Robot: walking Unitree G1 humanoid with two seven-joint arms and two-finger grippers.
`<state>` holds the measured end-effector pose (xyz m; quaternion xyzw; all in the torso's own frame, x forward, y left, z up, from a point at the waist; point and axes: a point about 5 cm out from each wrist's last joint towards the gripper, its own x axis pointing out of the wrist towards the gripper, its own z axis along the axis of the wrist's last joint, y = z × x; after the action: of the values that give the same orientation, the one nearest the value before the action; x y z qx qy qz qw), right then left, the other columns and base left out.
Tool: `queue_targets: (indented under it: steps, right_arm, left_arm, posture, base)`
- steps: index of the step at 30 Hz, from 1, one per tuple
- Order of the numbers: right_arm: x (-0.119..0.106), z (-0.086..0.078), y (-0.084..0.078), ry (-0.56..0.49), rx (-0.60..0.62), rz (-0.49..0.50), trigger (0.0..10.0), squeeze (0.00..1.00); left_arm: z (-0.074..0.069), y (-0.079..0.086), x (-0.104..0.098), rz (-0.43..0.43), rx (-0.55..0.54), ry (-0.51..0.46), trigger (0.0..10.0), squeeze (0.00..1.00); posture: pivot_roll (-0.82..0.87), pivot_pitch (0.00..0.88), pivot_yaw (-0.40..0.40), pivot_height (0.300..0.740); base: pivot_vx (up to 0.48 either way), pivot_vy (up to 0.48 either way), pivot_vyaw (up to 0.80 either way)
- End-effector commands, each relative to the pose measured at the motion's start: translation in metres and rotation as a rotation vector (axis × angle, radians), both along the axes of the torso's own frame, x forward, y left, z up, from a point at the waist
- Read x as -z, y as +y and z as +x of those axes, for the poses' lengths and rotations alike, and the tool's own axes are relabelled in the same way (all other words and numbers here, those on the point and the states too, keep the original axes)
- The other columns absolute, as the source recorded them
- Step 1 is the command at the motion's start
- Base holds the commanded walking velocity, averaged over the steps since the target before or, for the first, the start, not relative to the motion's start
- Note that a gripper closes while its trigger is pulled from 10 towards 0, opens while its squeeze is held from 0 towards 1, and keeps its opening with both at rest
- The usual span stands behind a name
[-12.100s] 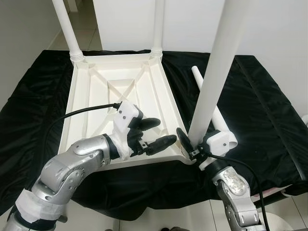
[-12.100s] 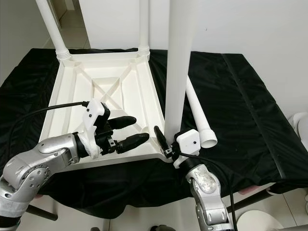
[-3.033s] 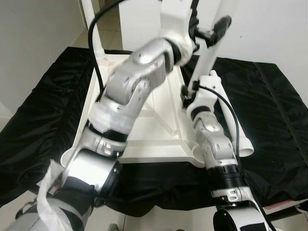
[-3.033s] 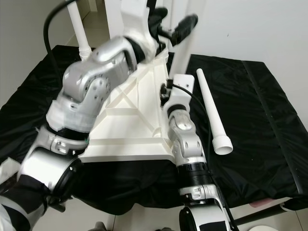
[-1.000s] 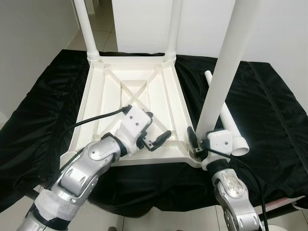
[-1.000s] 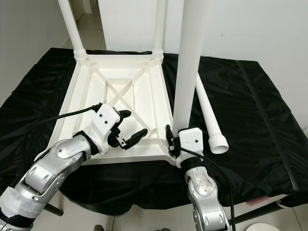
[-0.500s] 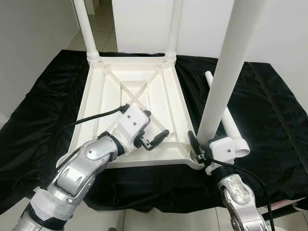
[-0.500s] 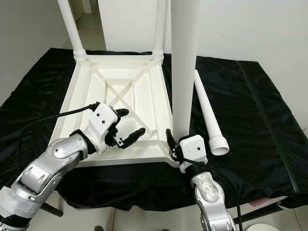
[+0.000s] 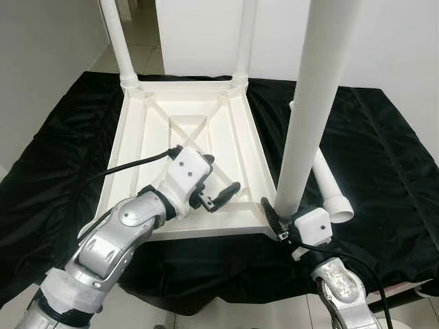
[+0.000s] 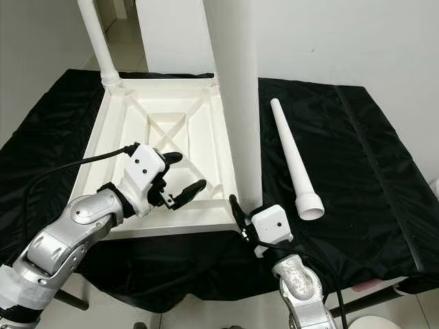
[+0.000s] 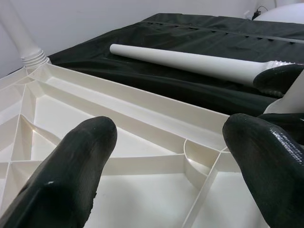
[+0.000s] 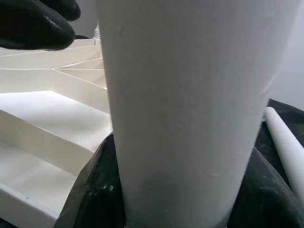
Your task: Building children table
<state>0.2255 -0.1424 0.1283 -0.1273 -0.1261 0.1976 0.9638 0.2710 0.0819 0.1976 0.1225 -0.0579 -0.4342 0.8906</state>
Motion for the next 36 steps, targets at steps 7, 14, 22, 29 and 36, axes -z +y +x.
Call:
queue_targets:
  steps: [7,14,22,29,36]
  right_arm:
    - [0.025,0.001,0.002,0.205,-0.045,0.147,10.0,0.0]
    - [0.022,0.004,0.004,0.234,-0.044,0.236,10.0,0.0]
    - [0.021,0.007,0.003,0.282,-0.034,0.317,10.0,0.0]
    - [0.018,0.012,0.001,0.319,0.005,0.352,10.0,0.0]
    - [0.015,0.013,0.0,0.333,0.013,0.366,10.0,0.0]
  left_arm:
    - [-0.003,-0.002,-0.006,0.03,0.118,-0.006,10.0,0.0]
    - [-0.003,-0.002,-0.007,0.026,0.115,-0.01,10.0,0.0]
    - [-0.004,-0.002,-0.007,0.024,0.112,-0.01,10.0,0.0]
    - [-0.004,-0.002,-0.007,0.022,0.113,-0.009,10.0,0.0]
    - [-0.004,-0.002,-0.008,0.02,0.114,-0.008,10.0,0.0]
  posture:
    - [-0.03,0.124,0.026,0.74]
    - [-0.03,0.123,0.025,0.74]
    - [-0.03,0.126,0.02,0.74]
    - [-0.03,0.128,0.02,0.74]
    - [-0.03,0.128,0.021,0.74]
  base:
    - [0.0,0.0,0.0]
    - [0.0,0.0,0.0]
    - [0.0,0.0,0.0]
    - [0.0,0.0,0.0]
    - [0.0,0.0,0.0]
